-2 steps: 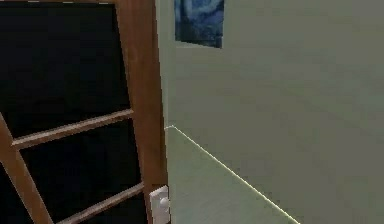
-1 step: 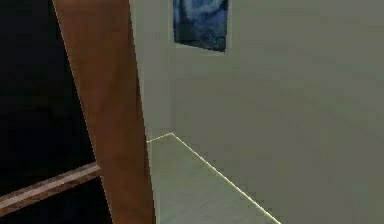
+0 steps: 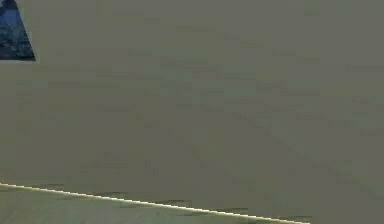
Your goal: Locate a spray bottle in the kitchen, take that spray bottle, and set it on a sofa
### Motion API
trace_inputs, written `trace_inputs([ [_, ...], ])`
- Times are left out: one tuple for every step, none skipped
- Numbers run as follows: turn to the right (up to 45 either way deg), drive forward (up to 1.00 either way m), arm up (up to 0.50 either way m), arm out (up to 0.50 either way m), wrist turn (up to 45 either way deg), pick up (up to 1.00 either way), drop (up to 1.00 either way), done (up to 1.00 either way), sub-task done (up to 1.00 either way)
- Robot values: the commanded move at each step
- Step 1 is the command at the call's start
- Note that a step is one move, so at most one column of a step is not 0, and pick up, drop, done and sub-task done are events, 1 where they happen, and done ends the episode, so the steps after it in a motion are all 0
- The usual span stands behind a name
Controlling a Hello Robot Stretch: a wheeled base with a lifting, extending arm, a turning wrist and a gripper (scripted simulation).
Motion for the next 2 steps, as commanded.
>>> trace_inputs([
  [45.0,0.0,0.0,0.0,0.0,0.0,0.0,0.0,0.0],
  [27.0,0.0,0.0,0.0,0.0,0.0,0.0,0.0,0.0],
])
